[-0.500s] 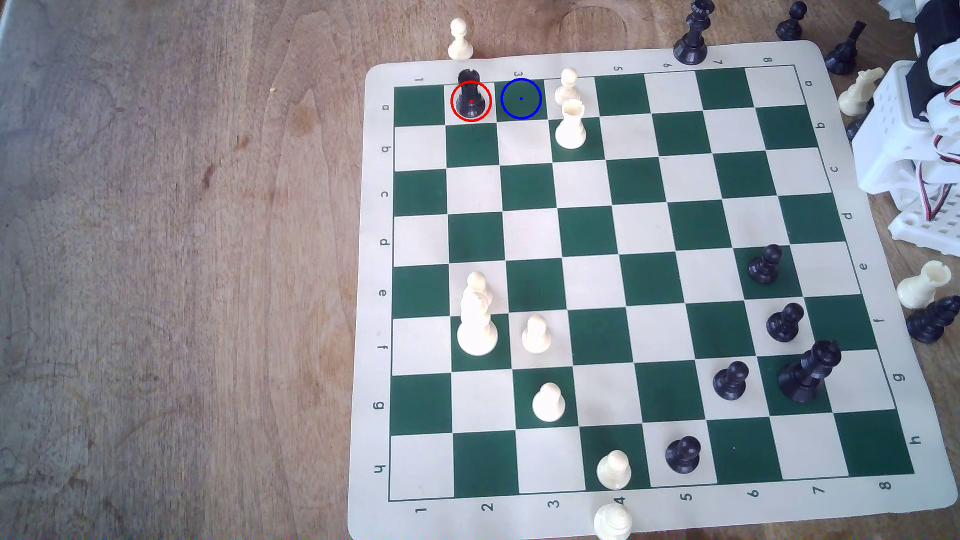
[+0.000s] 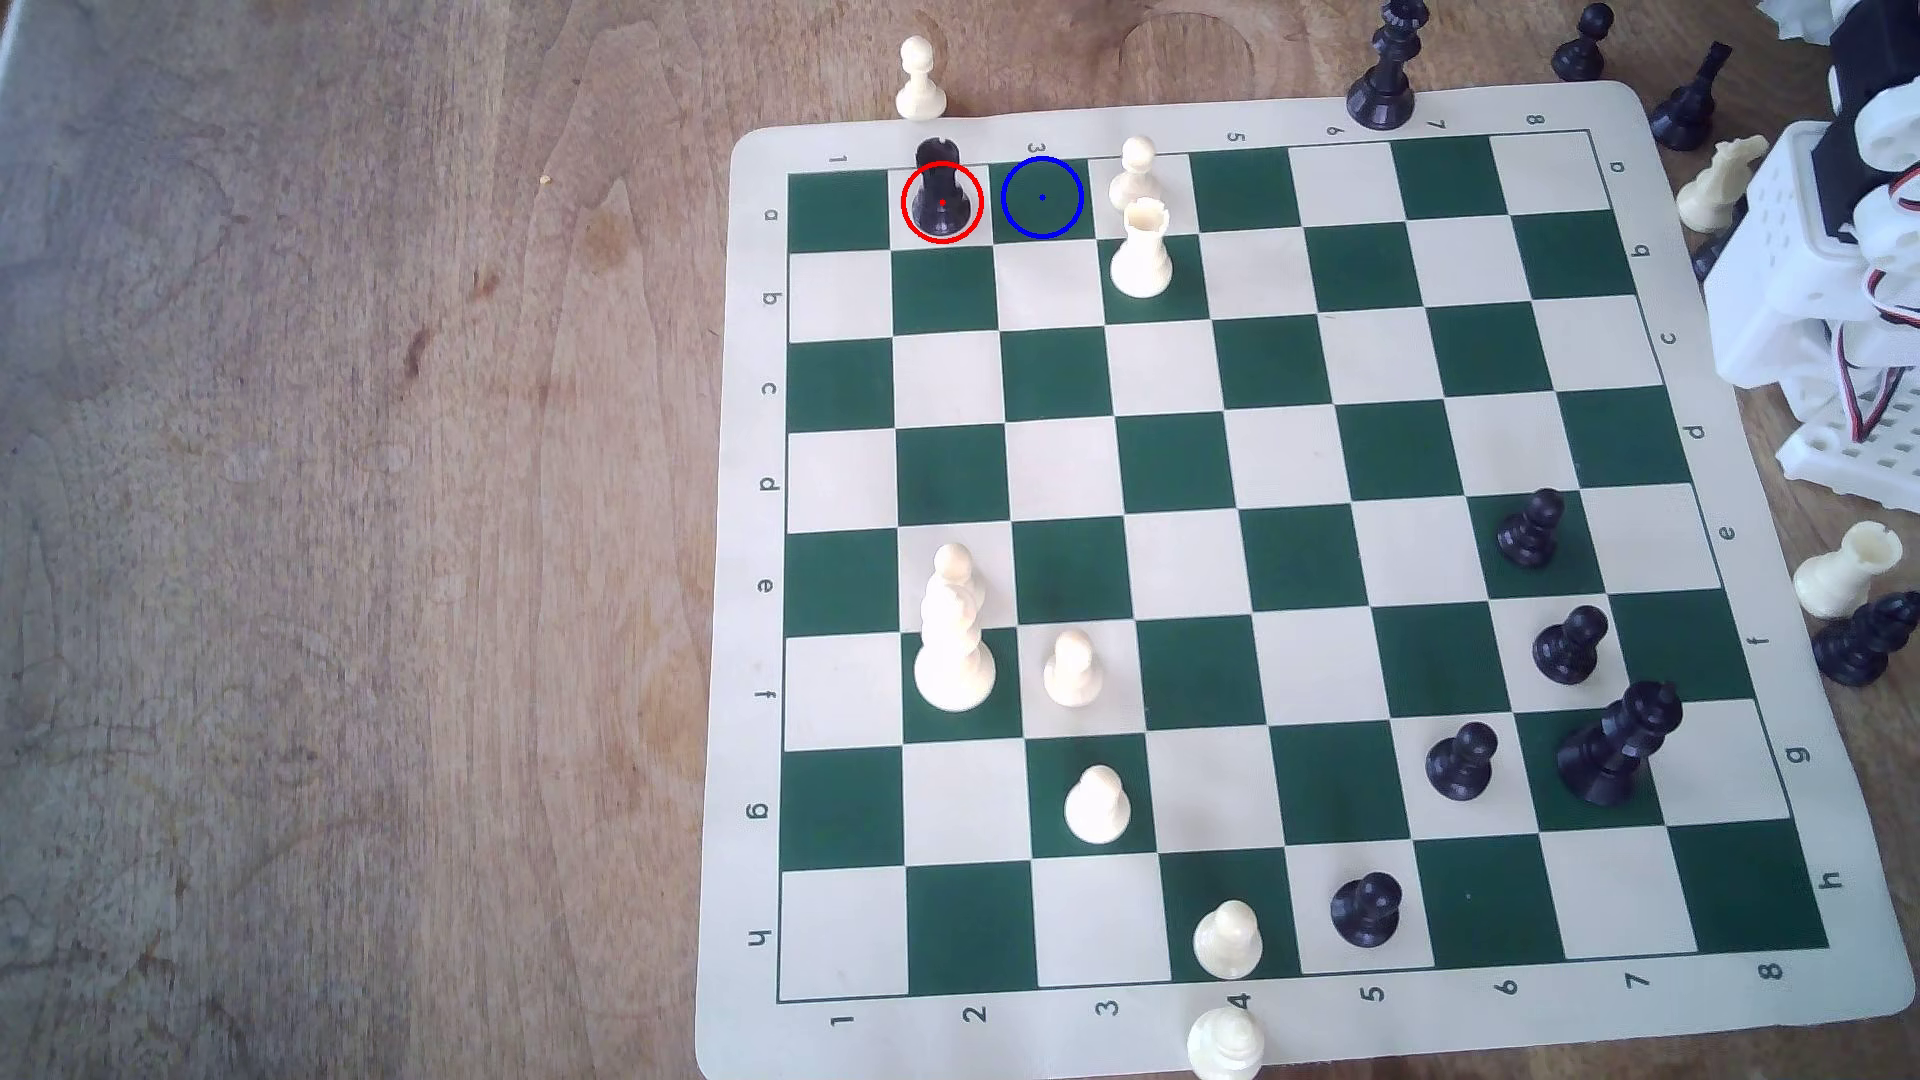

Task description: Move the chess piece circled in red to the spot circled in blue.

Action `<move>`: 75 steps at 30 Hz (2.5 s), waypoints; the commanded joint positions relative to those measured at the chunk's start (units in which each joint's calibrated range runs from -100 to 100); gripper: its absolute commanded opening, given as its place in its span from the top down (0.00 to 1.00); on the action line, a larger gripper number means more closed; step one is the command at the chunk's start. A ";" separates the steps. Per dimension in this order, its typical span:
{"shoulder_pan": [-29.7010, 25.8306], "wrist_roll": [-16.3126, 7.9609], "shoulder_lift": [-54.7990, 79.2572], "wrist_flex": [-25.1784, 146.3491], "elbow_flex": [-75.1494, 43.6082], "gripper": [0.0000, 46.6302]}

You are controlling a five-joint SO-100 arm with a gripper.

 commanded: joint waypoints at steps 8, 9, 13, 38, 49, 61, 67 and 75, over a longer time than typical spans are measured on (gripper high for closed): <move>0.03 -2.00 -0.20 -1.19 0.81 1.00; -0.21 -4.84 -0.20 -1.11 0.81 1.00; -0.75 -5.86 -0.20 7.17 0.81 1.00; -7.09 1.37 20.60 113.31 -32.10 0.79; -3.34 -0.68 50.14 133.86 -63.83 0.63; 0.58 -3.47 84.61 153.85 -98.28 0.62; 2.37 -2.83 89.36 150.57 -99.01 0.61; 4.80 -2.59 101.76 145.99 -105.44 0.60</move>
